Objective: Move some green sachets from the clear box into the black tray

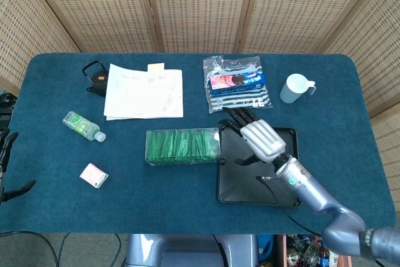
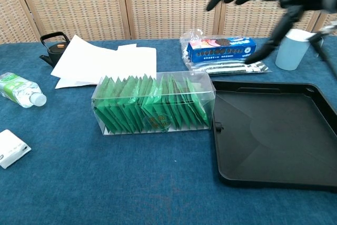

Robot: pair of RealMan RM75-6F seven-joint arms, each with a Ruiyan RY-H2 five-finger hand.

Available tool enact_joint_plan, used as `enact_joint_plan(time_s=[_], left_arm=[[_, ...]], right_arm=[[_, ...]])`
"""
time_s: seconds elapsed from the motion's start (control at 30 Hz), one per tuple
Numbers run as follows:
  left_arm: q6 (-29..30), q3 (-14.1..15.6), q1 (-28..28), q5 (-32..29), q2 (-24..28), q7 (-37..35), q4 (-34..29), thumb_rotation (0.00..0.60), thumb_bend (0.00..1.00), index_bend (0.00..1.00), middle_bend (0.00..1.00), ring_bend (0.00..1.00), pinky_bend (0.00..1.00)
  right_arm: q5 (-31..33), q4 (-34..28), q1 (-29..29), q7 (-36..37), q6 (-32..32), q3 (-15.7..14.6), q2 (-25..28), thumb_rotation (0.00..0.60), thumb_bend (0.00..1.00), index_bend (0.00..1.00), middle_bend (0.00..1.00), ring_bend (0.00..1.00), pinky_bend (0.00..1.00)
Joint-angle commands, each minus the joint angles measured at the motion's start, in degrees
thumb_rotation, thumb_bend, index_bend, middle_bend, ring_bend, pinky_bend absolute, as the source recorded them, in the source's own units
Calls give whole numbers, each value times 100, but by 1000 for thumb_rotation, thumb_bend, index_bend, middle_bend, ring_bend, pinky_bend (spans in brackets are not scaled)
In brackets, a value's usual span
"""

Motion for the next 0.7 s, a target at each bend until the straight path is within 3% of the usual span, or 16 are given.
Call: enact_joint_plan(time_s=[0.03, 0.37, 0.53, 0.7], left_arm=[[-13, -17, -12, -26, 0, -20, 7, 600, 112, 0, 0, 0, 0], [-95, -50, -42, -153, 33, -105, 24, 600, 112, 0, 0, 0, 0], [-96, -68, -38, -201, 64, -171, 16, 600, 112, 0, 0, 0, 0], [-101, -72, -33, -221, 98, -251, 19, 600, 113, 0, 0, 0, 0]], right_arm=[[626, 350, 497, -322, -398, 145, -564, 600, 127, 212, 0, 0, 0], [1962, 976, 1461, -1487, -530, -108, -1632, 600, 189, 234, 0, 0, 0], [2572, 1164, 1755, -1888, -319, -161, -1943, 600, 218, 235, 0, 0, 0], [2793, 1260, 1864, -2122, -143, -298, -2065, 600, 239, 247, 0, 0, 0]])
